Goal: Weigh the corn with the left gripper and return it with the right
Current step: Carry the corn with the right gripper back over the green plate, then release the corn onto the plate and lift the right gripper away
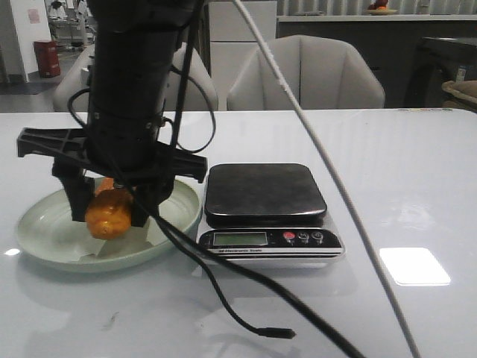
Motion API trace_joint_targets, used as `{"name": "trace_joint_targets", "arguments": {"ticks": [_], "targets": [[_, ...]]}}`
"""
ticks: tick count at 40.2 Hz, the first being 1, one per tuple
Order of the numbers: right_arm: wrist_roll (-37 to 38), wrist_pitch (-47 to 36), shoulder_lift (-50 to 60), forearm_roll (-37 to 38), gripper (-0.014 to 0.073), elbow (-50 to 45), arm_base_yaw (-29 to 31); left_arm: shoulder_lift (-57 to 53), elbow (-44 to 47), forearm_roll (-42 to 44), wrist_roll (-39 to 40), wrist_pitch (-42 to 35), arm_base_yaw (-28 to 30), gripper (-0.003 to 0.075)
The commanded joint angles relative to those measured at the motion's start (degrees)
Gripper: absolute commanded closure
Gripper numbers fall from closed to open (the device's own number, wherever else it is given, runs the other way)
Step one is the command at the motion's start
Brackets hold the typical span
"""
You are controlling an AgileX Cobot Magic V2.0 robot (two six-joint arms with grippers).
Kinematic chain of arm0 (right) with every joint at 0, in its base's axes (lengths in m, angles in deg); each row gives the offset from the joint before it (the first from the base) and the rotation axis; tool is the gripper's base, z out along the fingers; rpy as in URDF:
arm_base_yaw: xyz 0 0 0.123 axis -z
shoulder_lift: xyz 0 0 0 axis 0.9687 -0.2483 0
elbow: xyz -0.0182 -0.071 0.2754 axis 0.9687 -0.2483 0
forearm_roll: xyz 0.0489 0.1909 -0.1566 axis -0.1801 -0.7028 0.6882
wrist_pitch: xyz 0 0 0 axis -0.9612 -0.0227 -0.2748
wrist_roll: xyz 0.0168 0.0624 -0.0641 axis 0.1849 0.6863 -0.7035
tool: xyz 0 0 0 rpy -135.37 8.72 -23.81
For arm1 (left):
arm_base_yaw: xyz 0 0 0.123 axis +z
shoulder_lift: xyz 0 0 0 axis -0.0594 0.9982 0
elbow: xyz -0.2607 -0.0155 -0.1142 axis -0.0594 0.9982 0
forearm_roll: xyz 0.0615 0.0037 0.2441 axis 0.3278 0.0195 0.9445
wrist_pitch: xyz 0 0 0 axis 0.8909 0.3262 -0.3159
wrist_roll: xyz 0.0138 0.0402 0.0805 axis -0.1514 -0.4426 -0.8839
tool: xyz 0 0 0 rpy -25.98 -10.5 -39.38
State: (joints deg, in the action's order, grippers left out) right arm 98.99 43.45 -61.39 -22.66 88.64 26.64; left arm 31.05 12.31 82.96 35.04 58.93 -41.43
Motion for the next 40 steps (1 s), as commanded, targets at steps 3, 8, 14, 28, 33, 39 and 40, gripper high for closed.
{"name": "trace_joint_targets", "arguments": {"ticks": [3,8,14,28,33,39,40], "targets": [[-0.7,-1.4,2.0,0.4,0.0080,4.6,-0.6,0.5,-1.4,0.2,0.2,-4.4,-0.1,0.0606],[-0.7,0.0,1.9,0.4,0.0052,5.0,-0.1,0.5,-1.4,0.2,0.2,-4.4,-0.1,0.0606],[-0.7,4.0,3.0,0.4,0.0049,6.2,1.7,0.5,-1.4,0.2,0.2,-4.4,-0.1,0.0606],[-21.7,17.7,10.8,-0.6,0.0049,8.2,4.8,0.5,-1.4,0.2,0.2,-4.4,-0.1,0.0606],[-30.0,22.6,13.9,-0.6,0.0049,8.1,6.2,0.5,-1.4,0.2,0.2,-4.4,-0.1,0.0606],[-37.0,25.6,19.2,-0.6,0.0049,6.1,7.8,0.5,-1.4,0.2,0.2,-4.4,-0.1,0.0606],[-37.6,25.5,20.2,-0.6,0.0049,5.3,8.2,0.5,-1.4,0.2,0.2,-4.4,-0.1,0.0606]]}}
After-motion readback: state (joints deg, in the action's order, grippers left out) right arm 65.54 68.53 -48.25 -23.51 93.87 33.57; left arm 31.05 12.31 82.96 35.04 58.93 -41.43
